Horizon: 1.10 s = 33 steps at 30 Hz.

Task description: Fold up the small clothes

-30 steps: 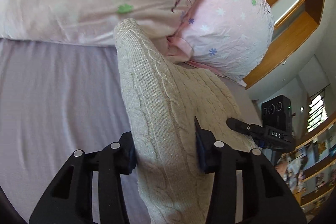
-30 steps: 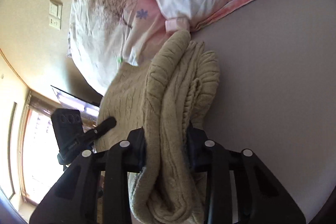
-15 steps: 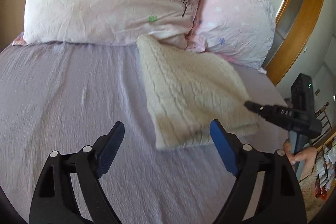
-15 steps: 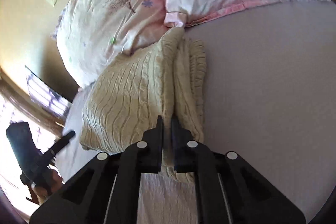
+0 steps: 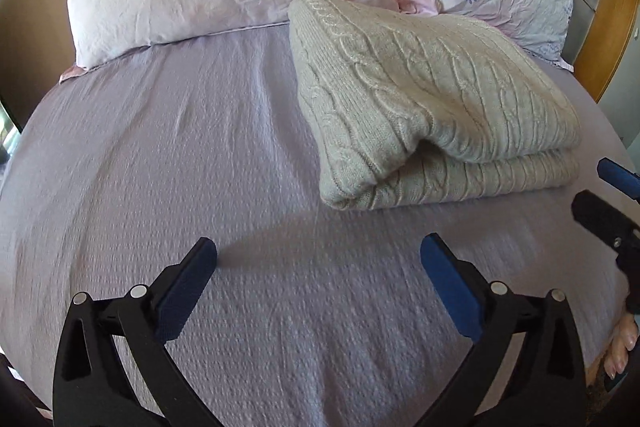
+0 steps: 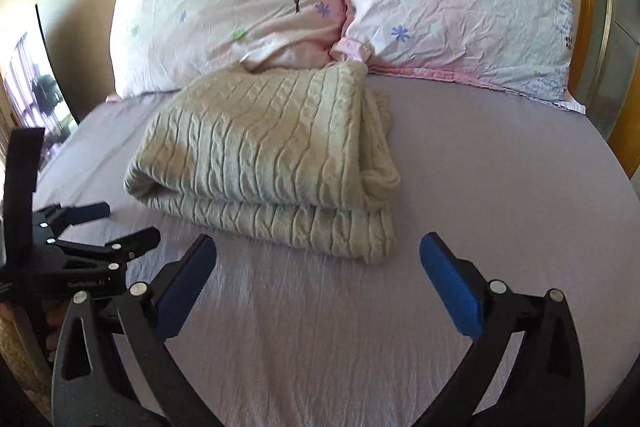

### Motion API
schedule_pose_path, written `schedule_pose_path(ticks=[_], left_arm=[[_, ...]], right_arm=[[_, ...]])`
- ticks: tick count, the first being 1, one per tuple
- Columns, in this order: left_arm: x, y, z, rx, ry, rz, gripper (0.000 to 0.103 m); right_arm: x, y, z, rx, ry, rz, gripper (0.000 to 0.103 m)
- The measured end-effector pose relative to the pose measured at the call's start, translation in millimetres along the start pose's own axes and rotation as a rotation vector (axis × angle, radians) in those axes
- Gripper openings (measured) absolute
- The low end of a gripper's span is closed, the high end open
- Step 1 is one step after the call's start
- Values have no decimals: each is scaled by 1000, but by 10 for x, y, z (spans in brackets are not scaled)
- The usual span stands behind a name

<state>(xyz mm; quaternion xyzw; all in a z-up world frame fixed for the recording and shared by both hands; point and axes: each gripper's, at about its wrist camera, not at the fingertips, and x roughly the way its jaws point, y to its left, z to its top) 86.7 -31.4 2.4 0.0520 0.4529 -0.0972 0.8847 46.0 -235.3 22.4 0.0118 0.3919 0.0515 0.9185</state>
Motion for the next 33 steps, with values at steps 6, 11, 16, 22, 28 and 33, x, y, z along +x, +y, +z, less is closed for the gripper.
schedule_pose_path(ticks=[6,11,16,22,28,33], left_arm=[[12,-27,-6,10,-10,20,102],[8,-21,-6,9,-15,24,102],[9,-19,-4,10,-14,23,102],[6,-24,-8,10,-15,23,102],[4,-25,-6,11,-16,22,102],[6,-24,-5,11,-15,22,102]], right_arm=[[324,48,-108,6,134,-73,101],[369,29,-149,15,117,-80,101],[351,30,-138,14,118,-80,101],[343,35,-136,13,117,-81,101],[350,34,-140,14,117,-81,101],[349,36,-140,14,117,-81,101]])
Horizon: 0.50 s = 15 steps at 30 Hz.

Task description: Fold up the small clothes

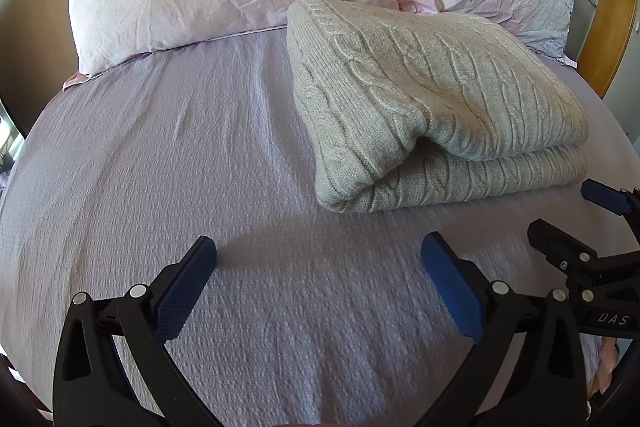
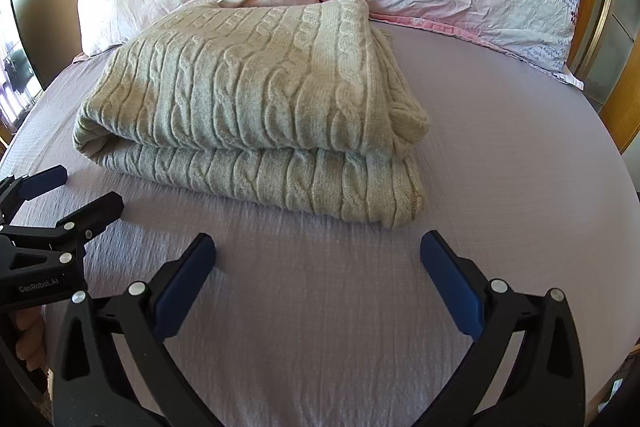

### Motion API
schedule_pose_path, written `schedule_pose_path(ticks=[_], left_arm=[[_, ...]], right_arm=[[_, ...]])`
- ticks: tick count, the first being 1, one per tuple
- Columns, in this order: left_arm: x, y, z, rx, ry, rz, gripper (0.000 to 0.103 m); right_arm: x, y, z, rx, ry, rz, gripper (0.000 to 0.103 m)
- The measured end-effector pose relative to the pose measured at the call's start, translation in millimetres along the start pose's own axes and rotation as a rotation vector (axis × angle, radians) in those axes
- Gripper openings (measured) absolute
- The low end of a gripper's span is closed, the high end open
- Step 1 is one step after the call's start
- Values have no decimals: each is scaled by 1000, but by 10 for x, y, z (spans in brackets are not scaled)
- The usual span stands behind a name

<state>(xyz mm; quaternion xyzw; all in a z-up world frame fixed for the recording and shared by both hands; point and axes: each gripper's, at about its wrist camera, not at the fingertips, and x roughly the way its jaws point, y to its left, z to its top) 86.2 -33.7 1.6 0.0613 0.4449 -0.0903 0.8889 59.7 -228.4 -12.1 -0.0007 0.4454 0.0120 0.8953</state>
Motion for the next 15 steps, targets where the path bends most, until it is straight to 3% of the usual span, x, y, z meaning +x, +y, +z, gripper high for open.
schedule_pose_path(ticks=[15], left_arm=[[-1,-1,1,-1,0,1,102]], right_arm=[[6,-1,-1,1,0,-1,101]])
